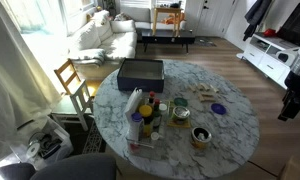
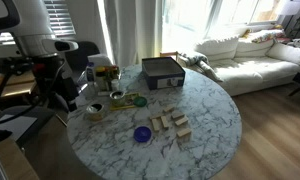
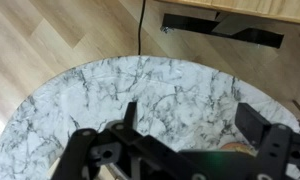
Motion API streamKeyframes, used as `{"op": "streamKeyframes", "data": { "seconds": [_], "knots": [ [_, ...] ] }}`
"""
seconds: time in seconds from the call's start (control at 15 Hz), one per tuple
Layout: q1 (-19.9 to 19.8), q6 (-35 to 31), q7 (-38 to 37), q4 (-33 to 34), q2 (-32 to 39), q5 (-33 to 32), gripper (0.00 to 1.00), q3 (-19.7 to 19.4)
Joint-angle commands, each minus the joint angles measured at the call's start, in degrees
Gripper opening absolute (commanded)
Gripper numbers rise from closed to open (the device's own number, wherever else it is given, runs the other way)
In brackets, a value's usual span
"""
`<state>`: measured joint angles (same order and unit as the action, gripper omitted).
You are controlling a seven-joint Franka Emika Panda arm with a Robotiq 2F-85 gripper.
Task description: Remove the white bottle from the fridge box, then put the far right container and the left container in it
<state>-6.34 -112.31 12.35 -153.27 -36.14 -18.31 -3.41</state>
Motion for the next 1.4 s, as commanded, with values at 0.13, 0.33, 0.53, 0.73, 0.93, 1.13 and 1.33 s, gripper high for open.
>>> {"op": "streamKeyframes", "data": {
  "seconds": [0.13,0.33,0.53,0.73,0.93,1.13,1.33],
  "knots": [
    [0.82,0.25,-0.38,0.1,0.06,-0.4,1.0,-0.71],
    [0.82,0.25,-0.38,0.1,0.06,-0.4,1.0,-0.71],
    [3.87,-3.96,0.98,0.01,1.11,2.64,1.0,-0.73],
    [11.11,-12.87,0.82,0.62,5.13,10.38,1.0,1.54],
    [18.4,-21.78,2.16,2.13,10.21,18.04,1.0,4.13],
    [24.95,-30.01,5.82,5.35,17.5,23.63,1.0,6.35],
    [29.61,-34.49,13.79,10.07,23.99,28.85,1.0,6.65]
  ]
}}
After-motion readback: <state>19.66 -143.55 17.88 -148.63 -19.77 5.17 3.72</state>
